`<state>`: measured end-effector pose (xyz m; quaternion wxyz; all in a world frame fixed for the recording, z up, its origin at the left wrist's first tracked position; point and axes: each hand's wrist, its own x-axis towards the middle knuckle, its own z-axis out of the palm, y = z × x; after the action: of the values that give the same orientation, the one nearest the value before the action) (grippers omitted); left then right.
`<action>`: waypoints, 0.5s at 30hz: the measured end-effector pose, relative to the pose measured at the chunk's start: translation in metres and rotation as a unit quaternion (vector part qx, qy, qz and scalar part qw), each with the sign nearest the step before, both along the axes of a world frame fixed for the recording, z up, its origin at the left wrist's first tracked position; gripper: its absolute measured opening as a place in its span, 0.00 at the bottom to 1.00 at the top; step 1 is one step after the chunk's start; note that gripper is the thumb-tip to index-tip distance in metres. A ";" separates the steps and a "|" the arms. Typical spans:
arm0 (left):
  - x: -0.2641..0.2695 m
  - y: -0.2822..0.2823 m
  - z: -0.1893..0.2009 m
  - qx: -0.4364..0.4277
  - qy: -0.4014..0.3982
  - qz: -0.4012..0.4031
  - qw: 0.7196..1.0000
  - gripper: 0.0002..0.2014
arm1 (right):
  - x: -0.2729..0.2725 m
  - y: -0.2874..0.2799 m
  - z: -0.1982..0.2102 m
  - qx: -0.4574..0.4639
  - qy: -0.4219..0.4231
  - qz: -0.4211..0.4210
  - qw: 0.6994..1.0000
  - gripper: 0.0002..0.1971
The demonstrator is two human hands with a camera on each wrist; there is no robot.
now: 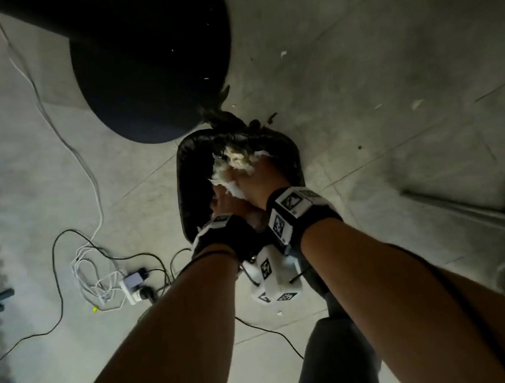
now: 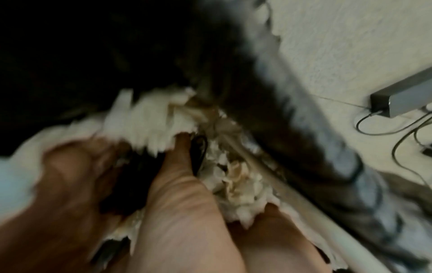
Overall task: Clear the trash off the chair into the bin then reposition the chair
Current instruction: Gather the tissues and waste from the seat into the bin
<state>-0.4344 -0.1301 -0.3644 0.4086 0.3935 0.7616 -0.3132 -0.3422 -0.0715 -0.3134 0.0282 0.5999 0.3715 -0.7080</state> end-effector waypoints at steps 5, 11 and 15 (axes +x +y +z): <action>0.008 0.010 0.063 0.090 -0.098 0.087 0.987 0.50 | 0.040 -0.006 0.060 0.026 0.022 -0.046 0.998 0.32; 0.031 0.014 0.175 0.233 -0.085 0.150 0.957 0.41 | 0.107 -0.001 0.144 0.005 0.053 -0.036 0.998 0.27; 0.055 0.011 0.244 0.280 -0.104 0.195 0.934 0.28 | 0.169 0.002 0.213 0.019 0.080 -0.054 0.995 0.20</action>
<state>-0.3791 -0.1189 -0.1208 0.4119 0.3661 0.8335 0.0410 -0.1730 -0.0691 -0.1002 -0.0507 0.5611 0.3532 -0.7469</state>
